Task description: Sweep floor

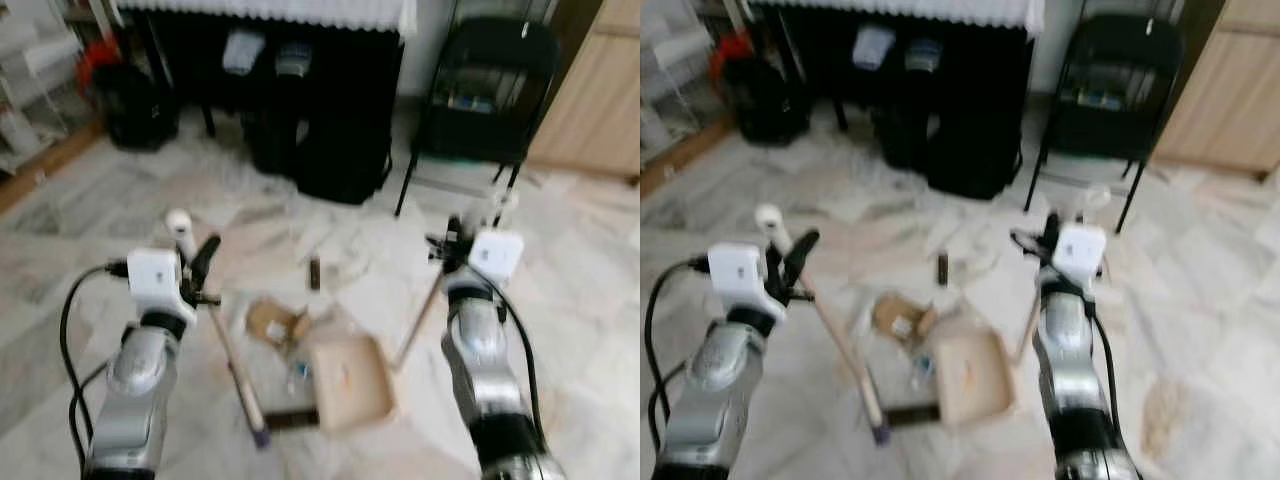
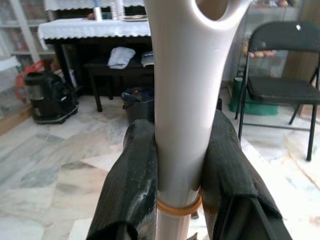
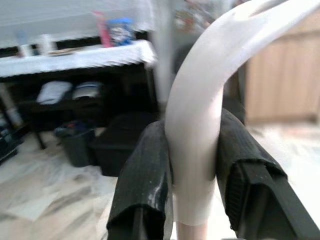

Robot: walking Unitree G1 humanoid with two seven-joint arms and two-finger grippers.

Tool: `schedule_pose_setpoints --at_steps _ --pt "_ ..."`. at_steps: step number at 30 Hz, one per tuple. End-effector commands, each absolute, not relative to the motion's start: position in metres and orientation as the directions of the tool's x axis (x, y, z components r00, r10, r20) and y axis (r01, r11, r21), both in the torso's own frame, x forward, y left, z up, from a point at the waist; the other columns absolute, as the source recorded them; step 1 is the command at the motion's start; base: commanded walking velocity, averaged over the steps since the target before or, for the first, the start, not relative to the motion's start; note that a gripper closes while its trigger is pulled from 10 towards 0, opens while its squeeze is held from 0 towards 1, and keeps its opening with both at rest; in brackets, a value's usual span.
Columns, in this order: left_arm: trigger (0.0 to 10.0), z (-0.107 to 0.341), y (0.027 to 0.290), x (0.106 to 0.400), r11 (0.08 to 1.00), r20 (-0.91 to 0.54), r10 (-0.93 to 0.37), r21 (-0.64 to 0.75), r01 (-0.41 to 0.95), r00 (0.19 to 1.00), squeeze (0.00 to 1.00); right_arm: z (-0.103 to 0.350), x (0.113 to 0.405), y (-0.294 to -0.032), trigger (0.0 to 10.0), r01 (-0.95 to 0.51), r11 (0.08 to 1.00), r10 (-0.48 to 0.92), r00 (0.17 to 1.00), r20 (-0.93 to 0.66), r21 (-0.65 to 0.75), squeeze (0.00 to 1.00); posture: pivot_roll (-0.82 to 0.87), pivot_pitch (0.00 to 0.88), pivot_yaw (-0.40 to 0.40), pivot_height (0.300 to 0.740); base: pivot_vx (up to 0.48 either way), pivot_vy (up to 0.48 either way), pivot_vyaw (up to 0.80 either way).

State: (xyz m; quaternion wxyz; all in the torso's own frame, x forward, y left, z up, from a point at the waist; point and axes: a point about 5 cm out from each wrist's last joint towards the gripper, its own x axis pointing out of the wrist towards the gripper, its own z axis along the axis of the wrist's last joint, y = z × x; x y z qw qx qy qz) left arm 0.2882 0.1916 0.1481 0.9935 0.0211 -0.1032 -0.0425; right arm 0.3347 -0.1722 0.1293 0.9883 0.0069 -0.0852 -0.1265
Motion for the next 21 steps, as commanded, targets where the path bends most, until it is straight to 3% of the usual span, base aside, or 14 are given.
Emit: schedule_pose_setpoints --at_steps 1,21 --pt "10.0 0.153 0.187 0.289 0.992 0.236 -0.116 0.066 0.103 0.965 0.00 0.127 0.335 -0.181 10.0 0.296 0.954 -0.300 0.942 0.151 0.049 0.00 -0.04 0.097 0.023 0.740 0.000 0.000 0.00" --pt "10.0 0.143 0.195 0.284 0.996 0.225 -0.078 0.067 0.064 0.971 0.00 0.101 0.340 -0.194 10.0 0.321 0.947 -0.321 0.947 0.015 -0.015 0.00 -0.05 0.176 -0.048 0.740 0.000 0.000 0.00"
